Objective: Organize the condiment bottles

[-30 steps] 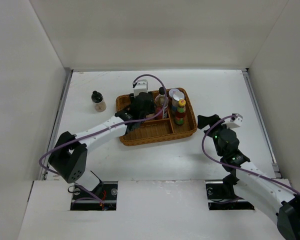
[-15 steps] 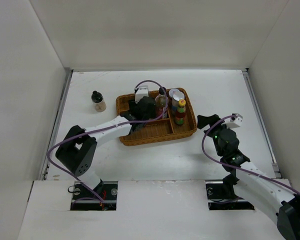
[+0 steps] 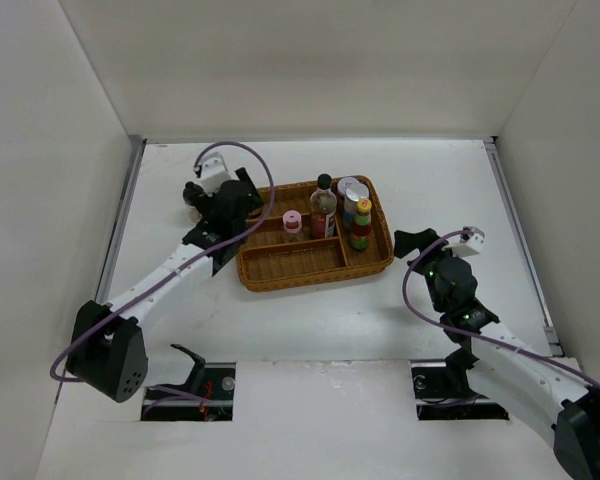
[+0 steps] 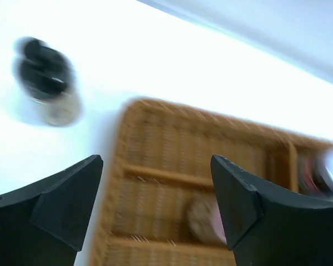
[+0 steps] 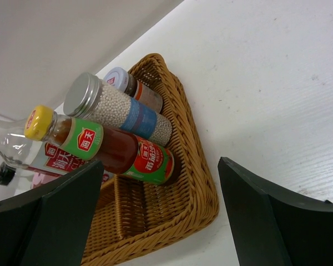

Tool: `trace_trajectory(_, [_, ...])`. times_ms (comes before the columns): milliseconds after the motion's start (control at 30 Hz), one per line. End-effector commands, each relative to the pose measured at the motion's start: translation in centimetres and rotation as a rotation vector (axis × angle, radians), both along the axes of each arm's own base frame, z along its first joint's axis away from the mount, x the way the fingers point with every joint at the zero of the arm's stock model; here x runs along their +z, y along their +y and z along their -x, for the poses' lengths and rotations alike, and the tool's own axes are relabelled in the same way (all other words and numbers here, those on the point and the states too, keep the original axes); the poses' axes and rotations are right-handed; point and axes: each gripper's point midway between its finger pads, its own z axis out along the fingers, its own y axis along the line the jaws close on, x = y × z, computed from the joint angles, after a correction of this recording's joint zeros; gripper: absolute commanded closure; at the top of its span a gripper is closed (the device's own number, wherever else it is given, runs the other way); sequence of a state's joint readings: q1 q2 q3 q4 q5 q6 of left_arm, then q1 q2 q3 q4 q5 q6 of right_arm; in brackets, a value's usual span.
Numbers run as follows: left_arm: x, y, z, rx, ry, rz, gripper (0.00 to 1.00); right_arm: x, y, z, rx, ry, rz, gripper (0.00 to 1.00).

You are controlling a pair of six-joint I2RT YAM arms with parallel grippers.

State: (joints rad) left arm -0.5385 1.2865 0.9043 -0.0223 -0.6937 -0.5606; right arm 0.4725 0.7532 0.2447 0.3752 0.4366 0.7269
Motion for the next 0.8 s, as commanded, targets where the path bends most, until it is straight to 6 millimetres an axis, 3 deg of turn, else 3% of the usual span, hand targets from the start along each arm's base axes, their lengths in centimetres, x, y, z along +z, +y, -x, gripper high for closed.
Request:
trace_trajectory(0, [0.8,4.2,-1.6,0.128,-0.044,0.032,0.21,1.7,0.2,-0.3,-0.003,-0.06,-0.011,0.08])
trace_trajectory(100, [-0.5,8.7,-3.0,0.246,-0.028,0.025,0.21,1.5,0.5,-0.4,0.004,-0.053,-0.004,0.05])
trace_trajectory(233, [-2.4,12.2,-4.6,0.321,0.02,0.012,0.19,1.3,1.8,-0.5,0.05,-0.042,0.007,0.02])
trace_trajectory(433, [-5.1,13.8,-7.7,0.305,0.095,0.024,0.19,1.1,2.9,-0.6,0.082,-0.037,0.029,0.0])
trace_trajectory(767, [-6.4,14.9,-10.3,0.308,0.105,-0.026,0.21,1.0,3.9,-0.5,0.111,-0.03,0.049,0.0])
